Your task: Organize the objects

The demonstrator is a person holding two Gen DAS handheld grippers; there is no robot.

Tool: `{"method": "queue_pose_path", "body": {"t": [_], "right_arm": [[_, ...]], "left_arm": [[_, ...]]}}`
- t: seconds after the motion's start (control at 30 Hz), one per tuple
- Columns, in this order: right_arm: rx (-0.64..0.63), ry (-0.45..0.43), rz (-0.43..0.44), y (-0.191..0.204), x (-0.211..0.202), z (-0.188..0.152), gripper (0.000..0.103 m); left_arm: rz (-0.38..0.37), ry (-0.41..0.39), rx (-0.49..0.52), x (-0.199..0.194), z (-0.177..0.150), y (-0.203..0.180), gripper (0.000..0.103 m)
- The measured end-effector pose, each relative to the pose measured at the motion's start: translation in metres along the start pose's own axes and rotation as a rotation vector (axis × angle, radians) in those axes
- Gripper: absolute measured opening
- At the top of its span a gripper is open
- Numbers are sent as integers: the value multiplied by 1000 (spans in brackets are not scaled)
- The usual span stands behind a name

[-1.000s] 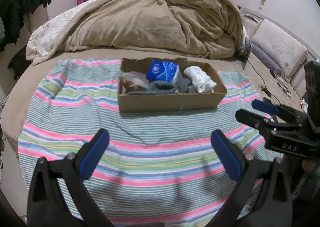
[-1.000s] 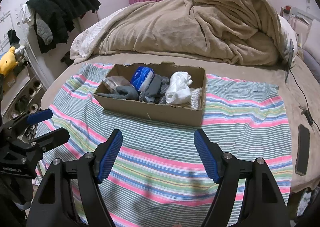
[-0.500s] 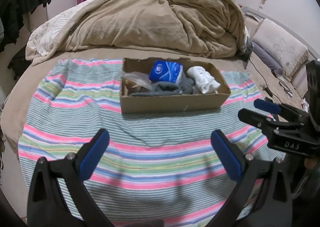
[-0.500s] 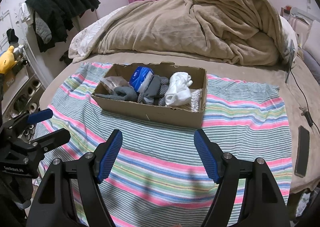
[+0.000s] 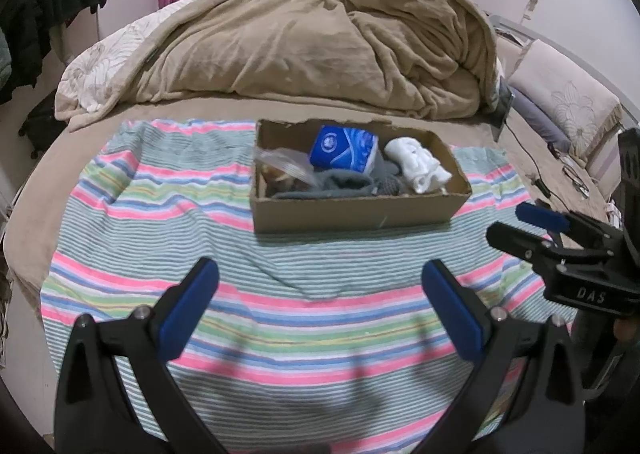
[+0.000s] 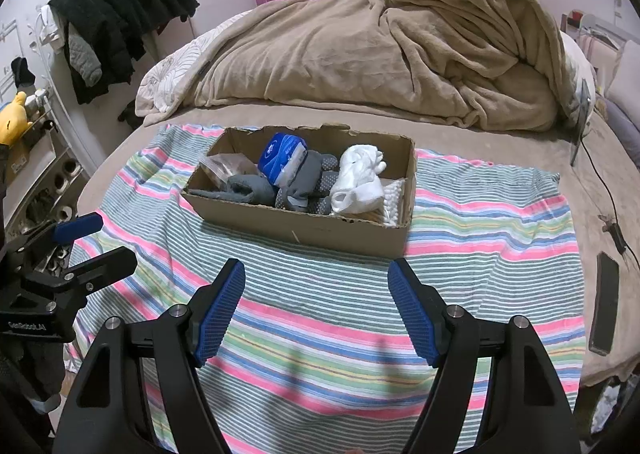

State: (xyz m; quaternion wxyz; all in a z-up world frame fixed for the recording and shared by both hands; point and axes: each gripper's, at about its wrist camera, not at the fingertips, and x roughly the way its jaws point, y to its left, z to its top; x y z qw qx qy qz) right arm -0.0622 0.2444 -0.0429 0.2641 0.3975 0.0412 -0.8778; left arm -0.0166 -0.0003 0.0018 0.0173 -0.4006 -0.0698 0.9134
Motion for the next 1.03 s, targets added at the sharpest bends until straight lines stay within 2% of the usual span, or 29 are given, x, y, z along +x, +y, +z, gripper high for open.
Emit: {"method": "queue_pose_path", "body": {"t": [1.03], "right_arm": [[3, 14, 1, -2, 11, 4, 77]], "left_arm": [[4, 18, 22, 11, 3, -1, 102]]}}
